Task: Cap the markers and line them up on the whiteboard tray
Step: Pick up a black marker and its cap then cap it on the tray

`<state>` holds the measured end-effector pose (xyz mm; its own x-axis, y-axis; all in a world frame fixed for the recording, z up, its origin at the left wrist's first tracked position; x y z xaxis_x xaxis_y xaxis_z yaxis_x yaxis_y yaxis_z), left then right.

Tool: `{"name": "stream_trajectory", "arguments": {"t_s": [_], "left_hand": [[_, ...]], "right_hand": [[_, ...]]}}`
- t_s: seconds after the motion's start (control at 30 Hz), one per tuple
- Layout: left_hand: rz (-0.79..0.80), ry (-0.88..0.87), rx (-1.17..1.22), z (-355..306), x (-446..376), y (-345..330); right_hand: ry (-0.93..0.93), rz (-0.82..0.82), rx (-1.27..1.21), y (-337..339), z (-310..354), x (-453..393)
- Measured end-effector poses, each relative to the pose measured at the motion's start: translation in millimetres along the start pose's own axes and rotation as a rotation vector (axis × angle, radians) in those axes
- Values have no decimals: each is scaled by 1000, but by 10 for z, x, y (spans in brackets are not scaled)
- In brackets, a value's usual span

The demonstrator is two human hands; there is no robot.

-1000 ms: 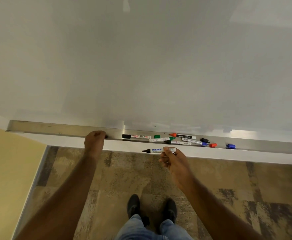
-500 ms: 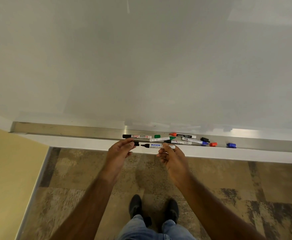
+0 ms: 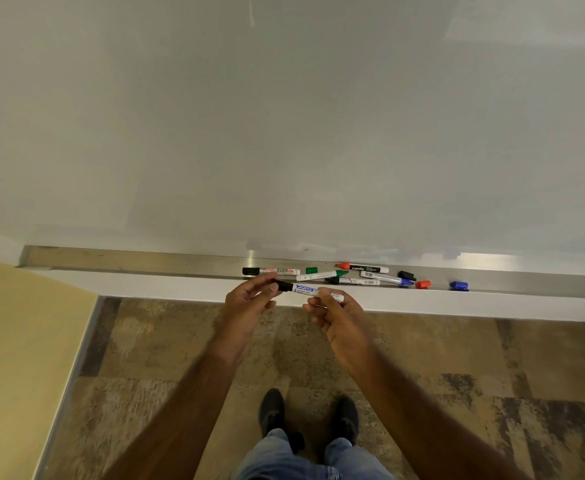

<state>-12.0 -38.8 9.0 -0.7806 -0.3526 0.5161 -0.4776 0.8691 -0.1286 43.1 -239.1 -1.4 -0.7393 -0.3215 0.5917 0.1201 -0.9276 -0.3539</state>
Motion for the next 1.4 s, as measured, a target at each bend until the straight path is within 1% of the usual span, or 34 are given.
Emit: {"name": "stream_trajectory", "arguments": {"t_s": [0.1, 0.3, 0.47, 0.63, 0.93, 1.03, 1.17, 1.4], "left_hand": [[-47, 6, 56, 28, 14, -21], [-76, -18, 25, 37, 171, -350], [-166, 4, 183, 181, 187, -410], [-199, 10, 254, 196, 150, -367], [-160, -20, 299, 153, 1, -380], [-183, 19, 312, 150, -106, -277], [-230, 36, 212, 157, -279, -29], [-397, 18, 258, 108, -625, 512]], "right_hand": [[-10, 22, 58, -20, -40, 28], [6, 82, 191, -146, -106, 85], [38, 97, 305, -204, -107, 84], [44, 115, 264, -241, -98, 77], [48, 134, 141, -288, -48, 5], [25, 94, 98, -233, -69, -63], [-41, 54, 45, -107, -153, -158], [-98, -1, 281, 357, -257, -215]]}}
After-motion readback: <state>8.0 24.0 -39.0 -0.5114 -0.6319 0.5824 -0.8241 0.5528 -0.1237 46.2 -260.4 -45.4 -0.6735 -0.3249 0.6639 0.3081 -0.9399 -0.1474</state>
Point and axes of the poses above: each hand's wrist, its own x-axis away from the middle knuckle, its own y-axis out of the back of the hand, z = x × y, the point moved 9 cm from there along -x, towards the middle knuckle, and after that the axes turned 4 degrees about z, right-handed, at the moved point
